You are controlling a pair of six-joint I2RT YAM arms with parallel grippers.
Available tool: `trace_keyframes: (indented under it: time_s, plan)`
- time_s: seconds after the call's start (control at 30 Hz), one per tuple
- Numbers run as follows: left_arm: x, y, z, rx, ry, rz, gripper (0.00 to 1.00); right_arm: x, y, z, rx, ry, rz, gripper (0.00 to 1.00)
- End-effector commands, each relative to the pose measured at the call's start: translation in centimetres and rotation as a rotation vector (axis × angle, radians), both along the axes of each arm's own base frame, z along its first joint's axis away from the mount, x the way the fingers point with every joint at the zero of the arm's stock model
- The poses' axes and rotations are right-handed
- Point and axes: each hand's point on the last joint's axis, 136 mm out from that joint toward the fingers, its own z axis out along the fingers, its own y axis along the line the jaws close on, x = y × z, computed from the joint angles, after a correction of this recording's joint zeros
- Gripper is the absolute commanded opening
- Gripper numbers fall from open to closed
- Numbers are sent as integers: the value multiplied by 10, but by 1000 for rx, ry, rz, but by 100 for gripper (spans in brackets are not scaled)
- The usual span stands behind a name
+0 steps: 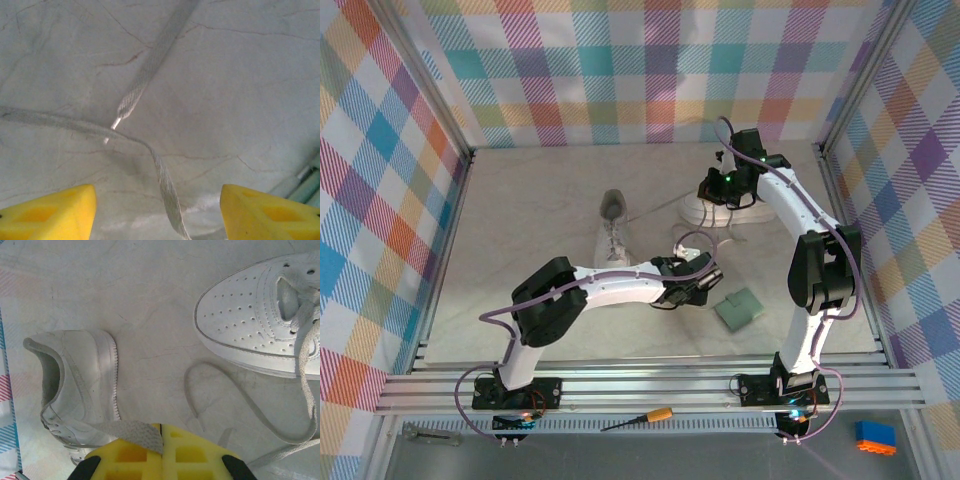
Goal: Tie the shoes
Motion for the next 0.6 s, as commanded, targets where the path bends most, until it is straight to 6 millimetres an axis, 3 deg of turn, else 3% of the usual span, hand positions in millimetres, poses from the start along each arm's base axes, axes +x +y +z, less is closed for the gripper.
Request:
trace_keyframes:
  time_s: [0.0,0.17,0.33,0.43,0.57]
  plan:
    - [-1,3,-7,31,42,16,66,2,1,-2,9,1,22,2]
    - [-2,1,-20,50,77,22,63,1,0,-5,5,7,24,2]
    - [-5,7,-22,60,83,34,40,0,0,-5,4,4,30,2]
    - [-1,17,0,52,22,36,24,-3,3,-3,24,-1,43,2]
    - [7,50,54,36,-132,84,0,-10,7,0,34,-10,53,1]
